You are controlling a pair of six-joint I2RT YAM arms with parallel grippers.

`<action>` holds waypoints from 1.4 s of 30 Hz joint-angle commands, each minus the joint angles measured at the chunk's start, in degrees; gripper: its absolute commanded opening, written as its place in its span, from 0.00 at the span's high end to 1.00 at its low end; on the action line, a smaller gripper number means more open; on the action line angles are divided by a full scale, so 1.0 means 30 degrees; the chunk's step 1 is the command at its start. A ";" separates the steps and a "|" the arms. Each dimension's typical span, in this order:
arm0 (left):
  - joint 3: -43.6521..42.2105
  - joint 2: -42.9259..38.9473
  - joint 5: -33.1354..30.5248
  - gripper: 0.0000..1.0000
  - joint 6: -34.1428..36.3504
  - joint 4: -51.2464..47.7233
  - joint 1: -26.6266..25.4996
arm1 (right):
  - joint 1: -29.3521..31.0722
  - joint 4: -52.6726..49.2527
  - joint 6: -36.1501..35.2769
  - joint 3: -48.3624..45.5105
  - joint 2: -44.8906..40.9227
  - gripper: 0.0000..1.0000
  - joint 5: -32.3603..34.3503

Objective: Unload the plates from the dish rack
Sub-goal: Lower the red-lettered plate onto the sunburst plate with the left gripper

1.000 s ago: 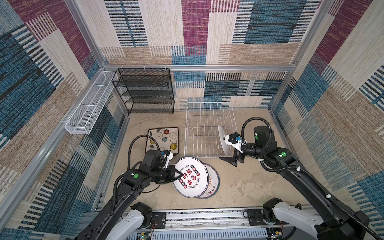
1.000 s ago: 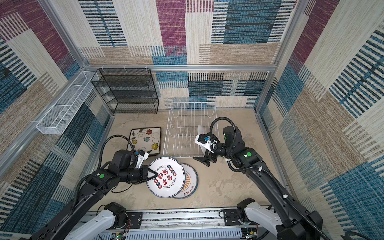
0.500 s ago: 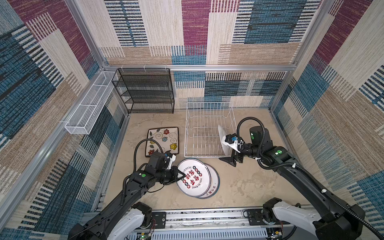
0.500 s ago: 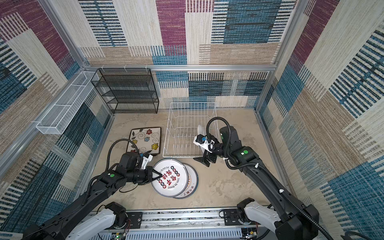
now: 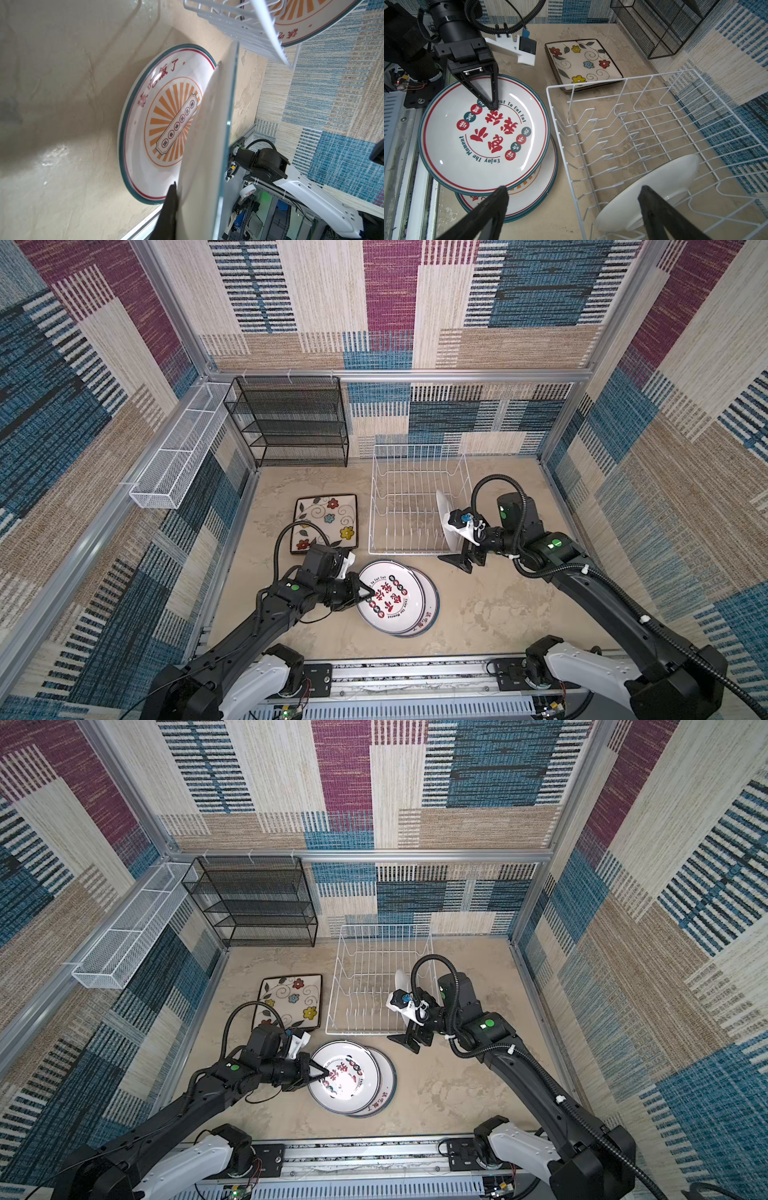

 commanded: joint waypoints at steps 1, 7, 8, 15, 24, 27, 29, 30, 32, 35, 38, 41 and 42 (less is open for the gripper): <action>-0.0033 0.0007 0.0529 1.00 0.0179 0.0759 -0.0011 | 0.0025 0.0271 -0.0135 -0.0026 0.0022 0.00 0.0128; -0.0247 0.0998 0.0625 1.00 -0.0313 0.2104 -0.0026 | 0.0034 0.0242 -0.0176 -0.0020 0.0022 0.00 0.0209; -0.0195 0.1212 0.0617 1.00 -0.0250 0.2151 -0.0047 | 0.0034 0.0212 -0.0184 -0.0016 -0.0026 0.00 0.0216; -0.0012 0.2273 0.0389 1.00 -0.0328 0.2831 -0.0122 | 0.0041 0.0179 -0.0203 -0.0191 -0.0086 0.00 0.0325; 0.0605 0.3347 0.0314 0.86 0.0267 0.2131 -0.0218 | 0.0041 0.0300 -0.0397 -0.0132 0.0029 0.00 0.0364; 0.1024 0.3372 0.0061 0.78 0.0844 0.1128 -0.0218 | 0.0034 0.0357 -0.0408 -0.0160 0.0048 0.00 0.0385; 0.1117 0.3481 0.0083 0.75 0.0925 0.0899 -0.0218 | 0.0034 0.0388 -0.0437 -0.0191 0.0054 0.00 0.0398; 0.1146 0.3519 0.0117 0.74 0.0967 0.0820 -0.0218 | 0.0034 0.0388 -0.0443 -0.0191 0.0079 0.00 0.0411; 0.1211 0.3523 0.0011 0.73 0.1061 0.0605 -0.0218 | 0.0045 0.0410 -0.0467 -0.0191 0.0077 0.00 0.0473; 0.1361 0.3381 -0.0346 0.72 0.1353 0.0055 -0.0218 | 0.0034 0.0417 -0.0439 -0.0162 0.0031 0.00 0.0551; 0.1481 0.3428 -0.0498 0.68 0.1566 -0.0495 -0.0210 | 0.0034 0.0417 -0.0437 -0.0266 -0.0073 0.00 0.0583; 0.1527 0.3499 -0.0670 0.65 0.1682 -0.0807 -0.0218 | 0.0034 0.0388 -0.0433 -0.0304 -0.0156 0.00 0.0688; 0.1541 0.3489 -0.0699 0.65 0.1680 -0.0851 -0.0203 | 0.0034 0.0417 -0.0435 -0.0359 -0.0186 0.00 0.0686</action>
